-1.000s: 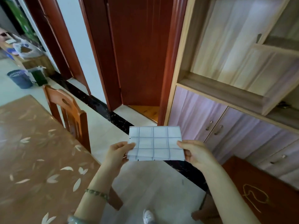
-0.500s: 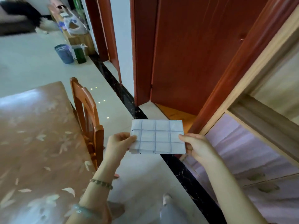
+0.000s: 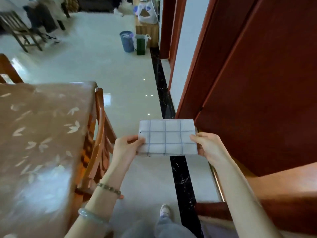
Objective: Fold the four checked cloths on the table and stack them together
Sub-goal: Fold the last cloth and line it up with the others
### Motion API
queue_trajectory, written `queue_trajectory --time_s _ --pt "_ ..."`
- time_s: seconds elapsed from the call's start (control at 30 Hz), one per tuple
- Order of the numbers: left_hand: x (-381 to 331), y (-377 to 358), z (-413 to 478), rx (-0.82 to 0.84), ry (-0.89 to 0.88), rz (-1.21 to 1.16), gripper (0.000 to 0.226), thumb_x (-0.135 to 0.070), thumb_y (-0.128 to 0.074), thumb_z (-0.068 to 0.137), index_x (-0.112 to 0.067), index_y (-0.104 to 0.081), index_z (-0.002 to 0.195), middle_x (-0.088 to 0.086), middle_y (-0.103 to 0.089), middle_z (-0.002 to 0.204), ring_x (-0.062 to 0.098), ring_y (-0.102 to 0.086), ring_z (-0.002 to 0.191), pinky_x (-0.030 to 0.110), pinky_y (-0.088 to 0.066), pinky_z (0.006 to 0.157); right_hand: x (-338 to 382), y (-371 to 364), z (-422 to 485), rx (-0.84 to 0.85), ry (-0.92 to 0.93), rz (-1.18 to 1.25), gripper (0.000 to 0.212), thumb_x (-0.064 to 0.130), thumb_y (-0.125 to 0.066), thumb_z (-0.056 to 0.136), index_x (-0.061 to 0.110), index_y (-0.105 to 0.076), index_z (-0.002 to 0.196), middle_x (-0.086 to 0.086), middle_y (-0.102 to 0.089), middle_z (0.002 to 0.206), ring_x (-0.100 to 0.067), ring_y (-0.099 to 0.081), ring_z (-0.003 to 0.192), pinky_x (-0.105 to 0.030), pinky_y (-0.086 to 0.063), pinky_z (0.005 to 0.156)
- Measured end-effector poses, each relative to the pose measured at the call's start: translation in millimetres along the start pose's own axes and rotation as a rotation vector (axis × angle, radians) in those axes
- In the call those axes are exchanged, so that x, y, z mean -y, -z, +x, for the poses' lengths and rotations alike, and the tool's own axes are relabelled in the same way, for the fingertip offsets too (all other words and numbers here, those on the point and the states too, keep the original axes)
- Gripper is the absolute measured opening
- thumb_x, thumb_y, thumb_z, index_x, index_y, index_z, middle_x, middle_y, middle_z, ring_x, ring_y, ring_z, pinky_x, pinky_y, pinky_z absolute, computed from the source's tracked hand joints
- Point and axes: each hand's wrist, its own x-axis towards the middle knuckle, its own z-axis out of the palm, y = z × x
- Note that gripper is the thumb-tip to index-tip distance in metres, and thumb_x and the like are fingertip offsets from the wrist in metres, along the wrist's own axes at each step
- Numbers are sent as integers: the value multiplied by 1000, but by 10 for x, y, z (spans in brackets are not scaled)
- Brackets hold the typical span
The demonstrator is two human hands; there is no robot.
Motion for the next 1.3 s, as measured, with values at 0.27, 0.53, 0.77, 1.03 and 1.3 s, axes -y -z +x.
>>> queue_trajectory --time_s 0.27,0.53,0.77,1.03,1.3 --pt "-435 -304 850 -180 77 -60 23 -14 -74 81 -23 -71 61 -9 -68 56 22 -64 65 41 -55 72 608 -195 1304 141 -4 -110 14 8 -69 83 -1 -69 94 -16 -72 90 -27 -70 80 -41 -57 78" --pt "-818 -476 2221 -275 38 -76 12 -18 -76 80 -12 -73 90 -2 -68 75 11 -61 69 27 -49 73 1278 -662 2632 226 -13 -113 3 5 -67 85 3 -66 82 -9 -70 77 -20 -66 67 -33 -58 63" --pt "-1311 -381 3396 -306 73 -98 8 -21 -73 84 -24 -67 80 -8 -68 80 8 -62 75 27 -51 79 2056 -1267 3700 291 -21 -159 3 3 -65 85 4 -65 82 -11 -69 81 -20 -67 71 -28 -56 57" --pt "-1637 -168 4415 -406 83 -168 21 -15 -69 87 -30 -63 72 -11 -67 75 0 -61 71 22 -48 74 2648 -2033 4729 406 -37 -257 14 6 -67 85 -2 -66 97 -16 -71 93 -26 -70 80 -31 -56 63" --pt "-1789 174 5527 -629 166 -273 13 -11 -69 85 -20 -69 76 -12 -67 64 -3 -57 55 13 -43 55 3220 -3207 5859 635 -60 -356 16 3 -64 86 -6 -62 99 -21 -67 96 -29 -66 82 -34 -59 68"
